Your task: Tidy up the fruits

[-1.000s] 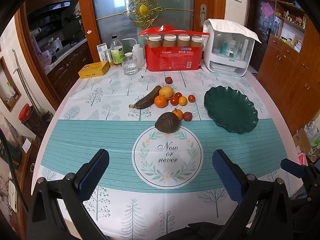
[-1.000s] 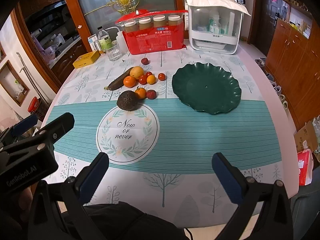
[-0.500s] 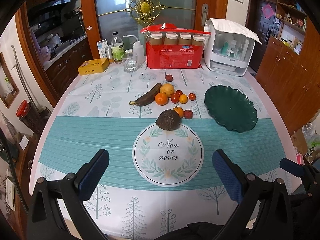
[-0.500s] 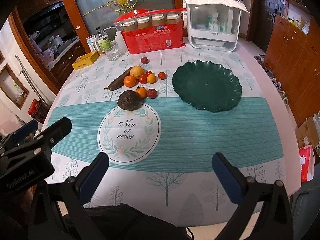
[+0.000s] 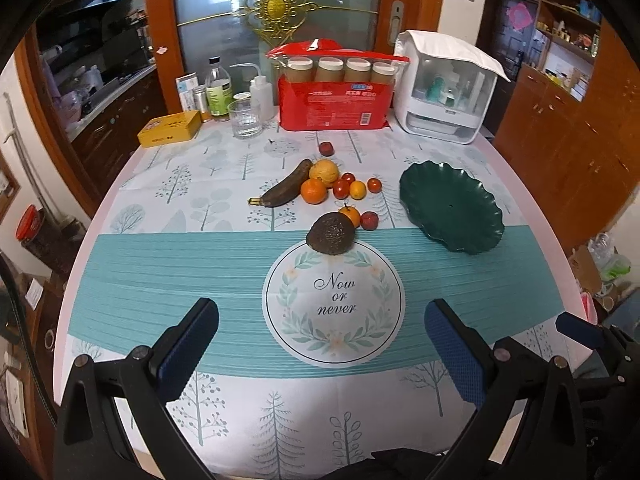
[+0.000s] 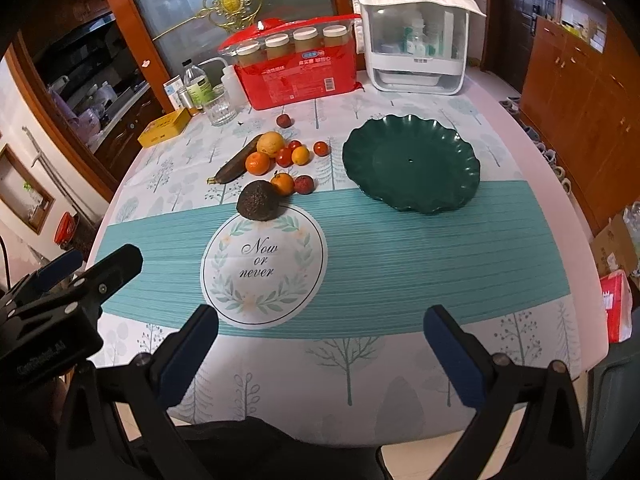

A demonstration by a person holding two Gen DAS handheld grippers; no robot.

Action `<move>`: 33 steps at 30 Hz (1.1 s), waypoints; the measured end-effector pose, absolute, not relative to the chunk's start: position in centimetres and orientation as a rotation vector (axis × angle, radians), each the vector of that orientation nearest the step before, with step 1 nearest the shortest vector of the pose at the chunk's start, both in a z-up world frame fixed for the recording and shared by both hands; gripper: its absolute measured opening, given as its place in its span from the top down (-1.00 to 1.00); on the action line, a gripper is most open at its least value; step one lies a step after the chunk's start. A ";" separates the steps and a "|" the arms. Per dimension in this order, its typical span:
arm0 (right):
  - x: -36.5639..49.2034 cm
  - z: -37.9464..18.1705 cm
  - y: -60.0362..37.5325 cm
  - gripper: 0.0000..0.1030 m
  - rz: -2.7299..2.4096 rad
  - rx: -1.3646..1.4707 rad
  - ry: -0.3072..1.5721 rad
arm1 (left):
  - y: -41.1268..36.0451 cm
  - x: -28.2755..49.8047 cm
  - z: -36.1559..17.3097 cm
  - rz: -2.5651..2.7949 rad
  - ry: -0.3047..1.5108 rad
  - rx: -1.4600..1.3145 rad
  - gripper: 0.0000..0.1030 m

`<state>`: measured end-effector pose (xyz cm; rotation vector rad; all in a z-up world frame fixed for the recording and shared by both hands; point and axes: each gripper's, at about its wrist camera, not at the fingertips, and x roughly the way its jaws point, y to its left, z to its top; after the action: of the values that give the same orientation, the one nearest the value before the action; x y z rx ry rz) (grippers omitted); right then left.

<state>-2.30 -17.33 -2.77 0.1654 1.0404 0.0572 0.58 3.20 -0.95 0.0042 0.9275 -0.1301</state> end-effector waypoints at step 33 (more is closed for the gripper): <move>1.8 -4.9 -14.7 -0.98 -0.010 -0.016 0.902 | 6.0 9.1 -3.7 -0.198 1.044 0.068 -0.99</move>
<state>1.81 -14.72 -4.87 -0.0157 0.9021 -0.0105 9.13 6.02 -3.66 0.0683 1.0442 -0.1983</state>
